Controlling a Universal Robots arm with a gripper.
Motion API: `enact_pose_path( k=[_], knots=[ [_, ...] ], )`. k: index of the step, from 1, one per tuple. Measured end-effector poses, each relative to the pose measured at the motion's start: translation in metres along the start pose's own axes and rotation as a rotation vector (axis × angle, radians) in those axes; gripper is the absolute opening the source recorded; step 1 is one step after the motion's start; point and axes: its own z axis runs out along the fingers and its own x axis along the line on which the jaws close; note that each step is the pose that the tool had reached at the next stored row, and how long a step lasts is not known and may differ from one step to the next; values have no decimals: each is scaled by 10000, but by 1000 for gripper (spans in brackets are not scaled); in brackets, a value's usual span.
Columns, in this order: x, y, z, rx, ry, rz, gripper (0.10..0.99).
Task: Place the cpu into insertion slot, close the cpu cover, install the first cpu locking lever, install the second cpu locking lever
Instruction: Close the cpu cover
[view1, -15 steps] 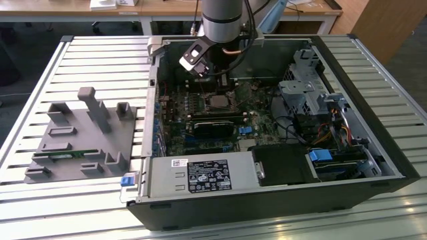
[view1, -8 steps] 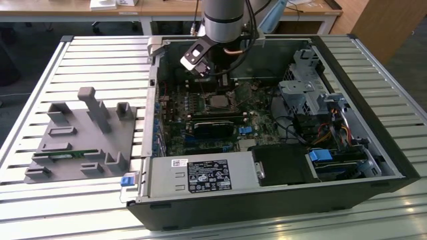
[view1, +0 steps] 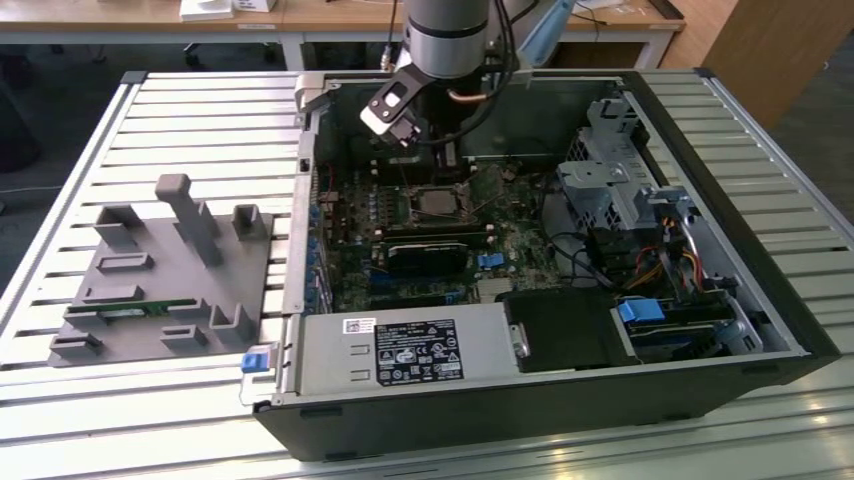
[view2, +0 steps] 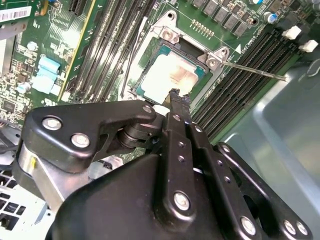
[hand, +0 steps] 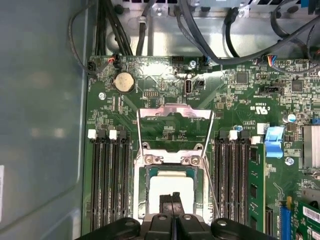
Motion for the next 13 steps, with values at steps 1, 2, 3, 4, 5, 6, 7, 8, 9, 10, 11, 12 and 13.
enact_pose_path(
  k=[1, 2, 3, 4, 5, 6, 7, 8, 9, 10, 11, 12, 13],
  knots=[
    [0, 0, -7, 0, 0, 0, 106],
    [0, 1, -13, 0, 0, 0, 106],
    [1, 1, -18, 0, 1, 0, 106],
    [1, 2, -26, 0, 1, 0, 106],
    [1, 2, -36, 0, 1, 0, 106],
    [2, 3, -45, 0, 1, 0, 106],
    [2, 4, -55, 0, 1, -1, 106],
    [3, 4, -63, 0, 1, -1, 106],
    [3, 5, -71, 0, 0, -1, 106],
    [4, 5, -77, 0, 1, -1, 106],
    [4, 5, -82, 0, 0, 0, 106],
    [4, 5, -87, 0, 0, 0, 106],
    [4, 5, -92, 0, 0, 0, 106]
  ],
)
